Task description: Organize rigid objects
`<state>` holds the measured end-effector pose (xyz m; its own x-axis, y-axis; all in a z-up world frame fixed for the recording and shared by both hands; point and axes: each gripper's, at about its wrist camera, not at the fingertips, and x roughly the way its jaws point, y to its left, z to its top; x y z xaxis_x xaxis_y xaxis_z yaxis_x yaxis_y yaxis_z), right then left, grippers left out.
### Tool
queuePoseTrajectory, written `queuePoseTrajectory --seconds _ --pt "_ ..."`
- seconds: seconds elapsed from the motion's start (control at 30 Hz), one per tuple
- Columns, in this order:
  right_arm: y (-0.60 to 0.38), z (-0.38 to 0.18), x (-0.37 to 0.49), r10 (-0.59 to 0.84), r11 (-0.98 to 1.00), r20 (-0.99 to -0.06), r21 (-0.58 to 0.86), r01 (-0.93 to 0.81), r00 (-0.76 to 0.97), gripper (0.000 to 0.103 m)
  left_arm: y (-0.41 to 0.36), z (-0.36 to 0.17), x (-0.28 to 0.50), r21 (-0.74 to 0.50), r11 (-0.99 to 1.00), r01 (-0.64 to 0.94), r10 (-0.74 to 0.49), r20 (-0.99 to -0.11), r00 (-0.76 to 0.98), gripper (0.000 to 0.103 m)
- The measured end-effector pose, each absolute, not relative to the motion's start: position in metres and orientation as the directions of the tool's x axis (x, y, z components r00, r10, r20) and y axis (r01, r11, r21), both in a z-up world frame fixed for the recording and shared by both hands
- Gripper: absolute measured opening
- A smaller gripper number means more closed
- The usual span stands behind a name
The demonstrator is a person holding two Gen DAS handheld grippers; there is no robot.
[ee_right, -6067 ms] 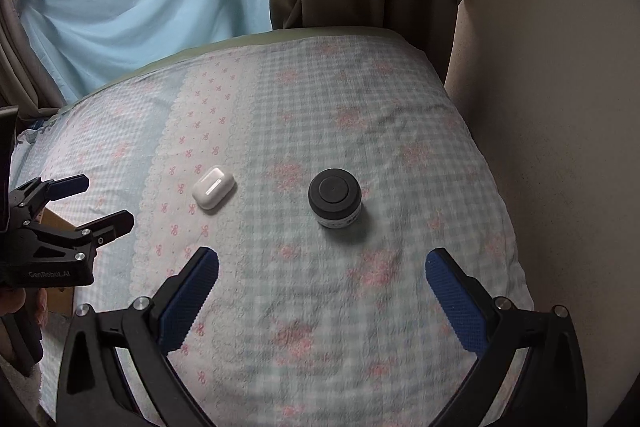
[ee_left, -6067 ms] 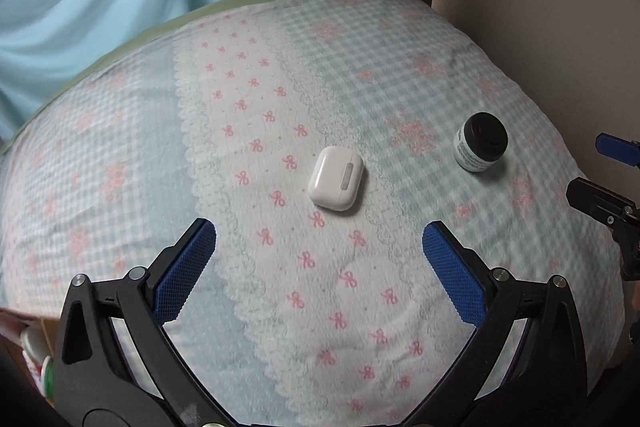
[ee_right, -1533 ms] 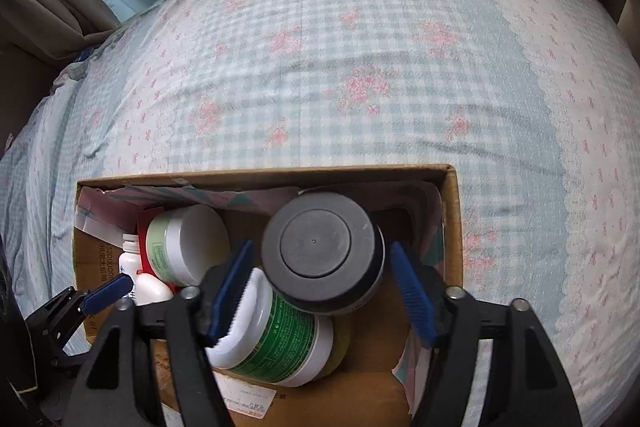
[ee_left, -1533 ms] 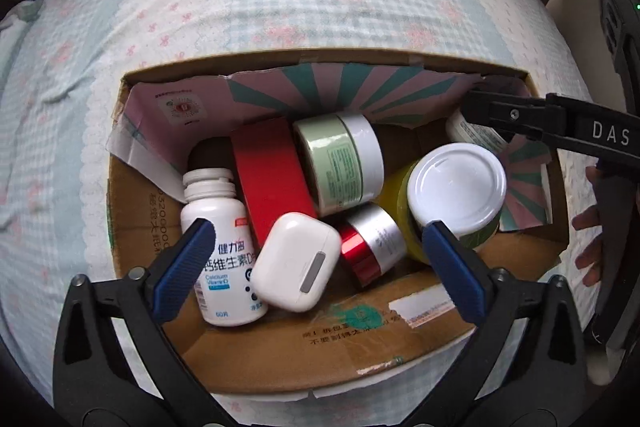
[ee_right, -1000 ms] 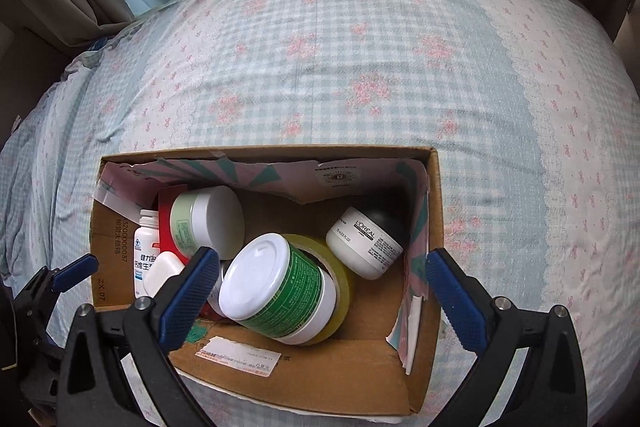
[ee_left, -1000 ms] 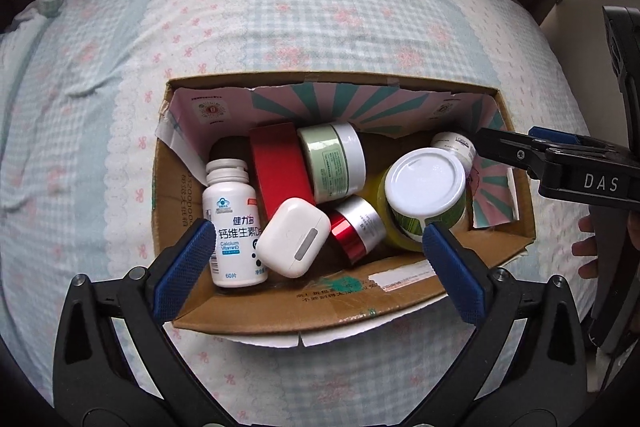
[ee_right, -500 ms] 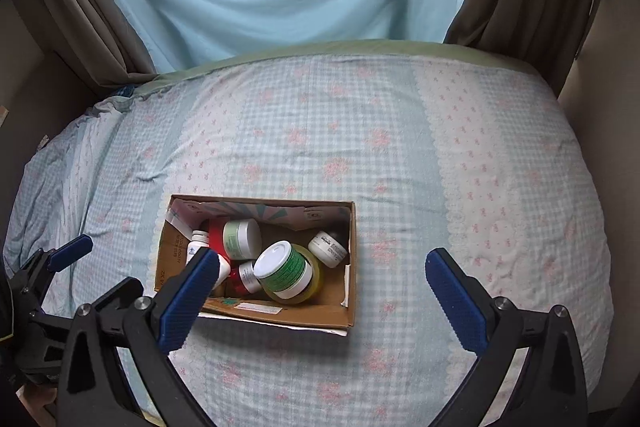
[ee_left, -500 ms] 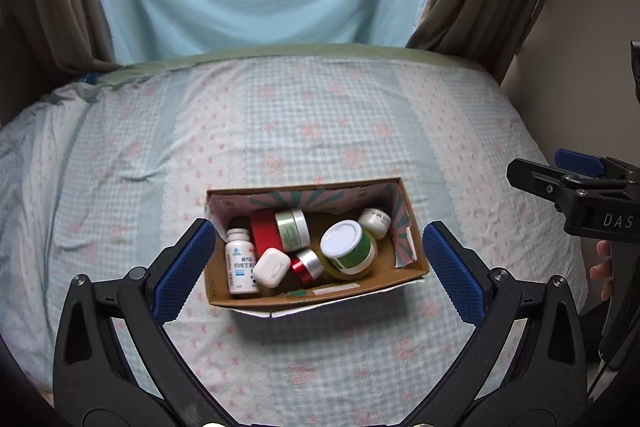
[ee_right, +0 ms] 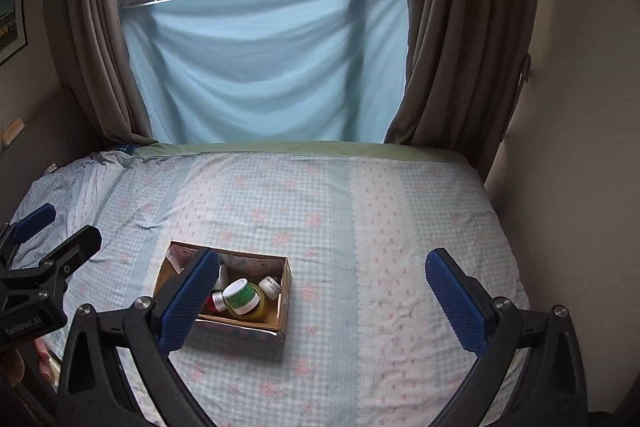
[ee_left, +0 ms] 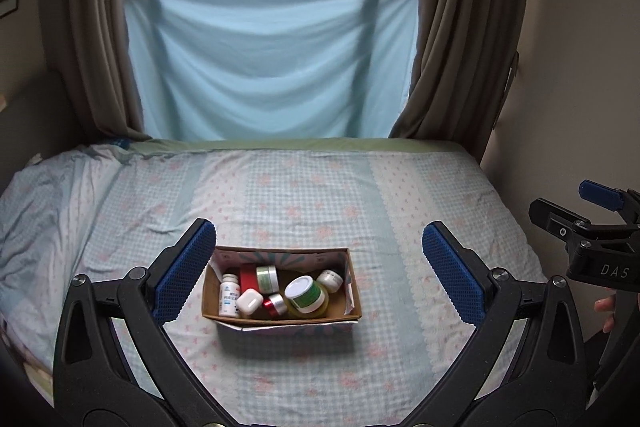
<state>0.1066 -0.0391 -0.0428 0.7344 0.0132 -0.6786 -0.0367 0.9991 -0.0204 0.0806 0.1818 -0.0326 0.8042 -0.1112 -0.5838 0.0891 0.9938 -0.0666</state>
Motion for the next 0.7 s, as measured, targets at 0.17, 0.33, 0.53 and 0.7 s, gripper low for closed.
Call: queuePoseTrajectory --seconds 0.17,0.33,0.53,0.7 --pt "-0.060 -0.043 0.078 -0.008 0.999 -0.646 -0.034 -0.018 0.763 0.103 0.164 -0.031 0.050 -0.045 0.996 0.077 -0.089 -0.551 0.830 0.103" --pt "-0.074 -0.044 0.061 -0.003 1.000 -0.628 -0.022 -0.014 0.779 0.103 0.152 -0.030 0.029 -0.020 0.998 0.059 -0.061 -0.504 0.862 0.103" --pt "-0.085 -0.040 0.050 -0.004 1.000 -0.598 -0.012 -0.005 0.801 0.103 0.143 -0.028 0.018 -0.027 0.998 0.057 -0.063 -0.488 0.871 0.103" --pt "-0.087 -0.038 0.047 0.000 1.000 -0.589 -0.014 -0.011 0.808 0.103 0.138 -0.027 0.015 -0.014 0.999 0.052 -0.053 -0.480 0.876 0.103"
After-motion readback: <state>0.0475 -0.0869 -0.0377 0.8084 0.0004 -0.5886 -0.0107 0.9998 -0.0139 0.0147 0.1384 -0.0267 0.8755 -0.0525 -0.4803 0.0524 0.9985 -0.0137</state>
